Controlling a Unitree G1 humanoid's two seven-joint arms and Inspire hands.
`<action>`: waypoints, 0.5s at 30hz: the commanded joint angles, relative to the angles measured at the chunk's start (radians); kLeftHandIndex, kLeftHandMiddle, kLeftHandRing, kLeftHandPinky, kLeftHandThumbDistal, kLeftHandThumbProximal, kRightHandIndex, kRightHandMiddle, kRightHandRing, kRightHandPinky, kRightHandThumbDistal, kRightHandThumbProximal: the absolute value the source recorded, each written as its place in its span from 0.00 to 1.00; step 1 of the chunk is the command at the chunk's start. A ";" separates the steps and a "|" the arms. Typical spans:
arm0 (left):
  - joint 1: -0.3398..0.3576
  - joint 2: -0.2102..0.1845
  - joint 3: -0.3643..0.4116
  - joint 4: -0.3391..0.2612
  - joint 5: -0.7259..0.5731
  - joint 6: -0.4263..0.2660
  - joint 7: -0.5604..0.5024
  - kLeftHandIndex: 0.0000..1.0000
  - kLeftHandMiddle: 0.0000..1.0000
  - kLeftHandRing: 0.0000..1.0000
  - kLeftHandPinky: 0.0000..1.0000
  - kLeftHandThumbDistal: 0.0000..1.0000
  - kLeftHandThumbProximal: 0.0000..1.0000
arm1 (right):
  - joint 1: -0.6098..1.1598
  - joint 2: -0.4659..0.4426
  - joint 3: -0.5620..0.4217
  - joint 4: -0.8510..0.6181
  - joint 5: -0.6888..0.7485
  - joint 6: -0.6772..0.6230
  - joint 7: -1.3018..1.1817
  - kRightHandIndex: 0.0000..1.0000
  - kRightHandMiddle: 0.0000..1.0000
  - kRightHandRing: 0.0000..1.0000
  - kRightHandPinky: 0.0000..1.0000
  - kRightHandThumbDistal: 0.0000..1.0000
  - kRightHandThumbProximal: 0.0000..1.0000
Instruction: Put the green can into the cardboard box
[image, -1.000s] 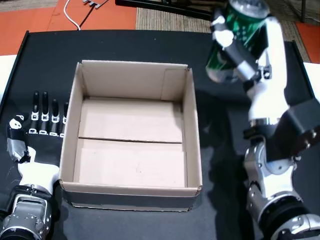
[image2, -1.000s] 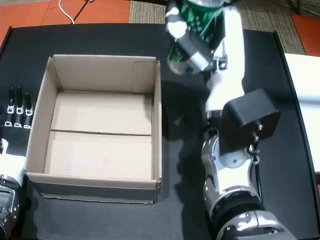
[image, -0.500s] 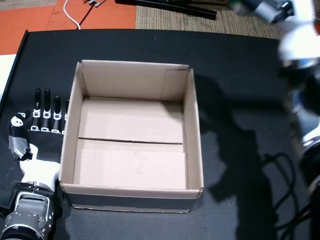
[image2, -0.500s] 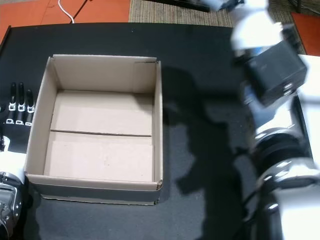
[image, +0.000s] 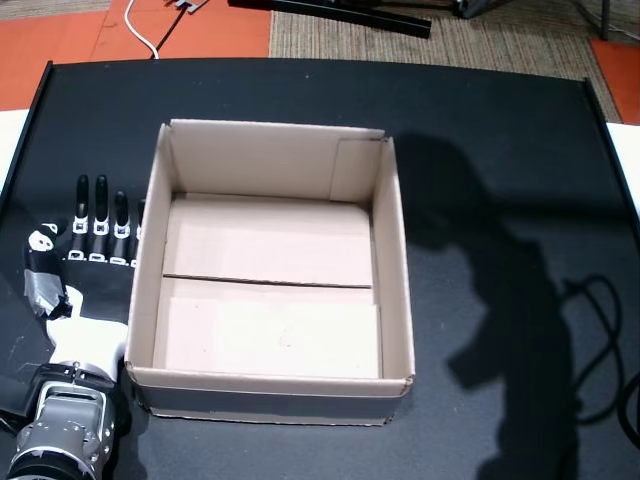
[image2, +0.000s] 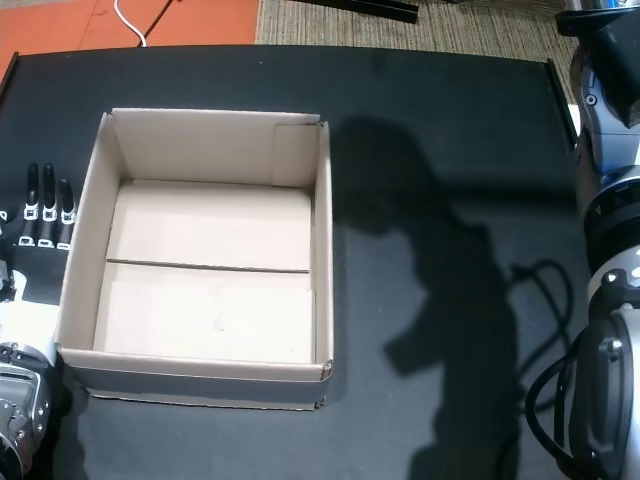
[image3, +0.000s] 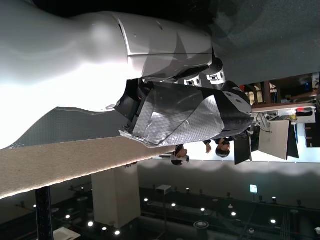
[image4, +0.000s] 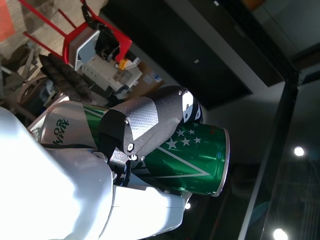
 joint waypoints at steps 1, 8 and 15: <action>0.041 -0.024 -0.004 0.033 0.012 0.001 0.030 0.44 0.45 0.60 0.71 0.07 0.75 | -0.029 0.003 0.011 0.006 -0.021 0.000 -0.033 0.00 0.00 0.00 0.30 0.09 0.23; 0.045 -0.025 0.000 0.032 0.008 0.006 0.018 0.43 0.44 0.56 0.69 0.03 0.84 | -0.080 0.012 0.146 0.058 -0.179 0.110 -0.029 0.00 0.00 0.00 0.33 0.07 0.20; 0.048 -0.026 0.004 0.031 0.004 0.007 0.025 0.46 0.46 0.57 0.69 0.03 0.82 | -0.095 0.096 0.287 0.042 -0.263 0.166 0.083 0.00 0.00 0.01 0.33 0.14 0.04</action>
